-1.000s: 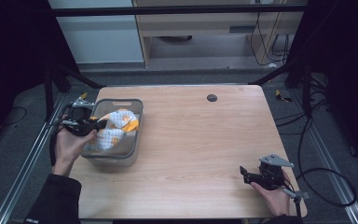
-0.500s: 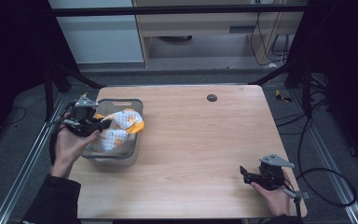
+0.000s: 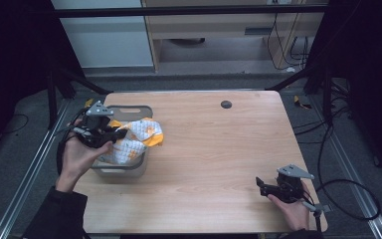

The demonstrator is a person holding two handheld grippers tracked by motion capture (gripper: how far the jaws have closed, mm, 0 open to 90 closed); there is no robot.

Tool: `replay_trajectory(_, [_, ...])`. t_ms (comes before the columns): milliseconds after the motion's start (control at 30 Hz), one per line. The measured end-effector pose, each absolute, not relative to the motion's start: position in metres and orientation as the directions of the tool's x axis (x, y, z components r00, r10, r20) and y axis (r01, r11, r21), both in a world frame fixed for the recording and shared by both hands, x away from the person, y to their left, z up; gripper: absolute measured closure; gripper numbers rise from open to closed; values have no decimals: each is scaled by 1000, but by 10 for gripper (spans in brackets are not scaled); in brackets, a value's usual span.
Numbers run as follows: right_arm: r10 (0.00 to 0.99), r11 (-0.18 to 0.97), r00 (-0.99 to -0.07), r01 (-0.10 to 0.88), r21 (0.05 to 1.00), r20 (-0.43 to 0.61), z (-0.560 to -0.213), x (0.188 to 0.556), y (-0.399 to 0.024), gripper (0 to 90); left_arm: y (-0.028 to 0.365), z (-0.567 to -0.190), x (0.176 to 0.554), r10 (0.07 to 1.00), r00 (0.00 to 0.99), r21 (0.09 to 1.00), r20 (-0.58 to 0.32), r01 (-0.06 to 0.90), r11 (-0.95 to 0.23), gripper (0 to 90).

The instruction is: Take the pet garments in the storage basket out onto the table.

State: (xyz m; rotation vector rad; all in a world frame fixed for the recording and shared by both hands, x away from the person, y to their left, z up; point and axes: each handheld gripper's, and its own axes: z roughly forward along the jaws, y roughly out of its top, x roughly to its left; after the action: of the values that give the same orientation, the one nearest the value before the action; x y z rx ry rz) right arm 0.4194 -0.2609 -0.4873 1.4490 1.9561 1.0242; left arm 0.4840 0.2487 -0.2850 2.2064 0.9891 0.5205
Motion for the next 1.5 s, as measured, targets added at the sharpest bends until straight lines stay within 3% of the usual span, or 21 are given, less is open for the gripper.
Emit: replay_trajectory(1500, [948,146,-314,566,811,49,-485,419,-261,118,145,-289,475,570,811,664,132,355,-658,814])
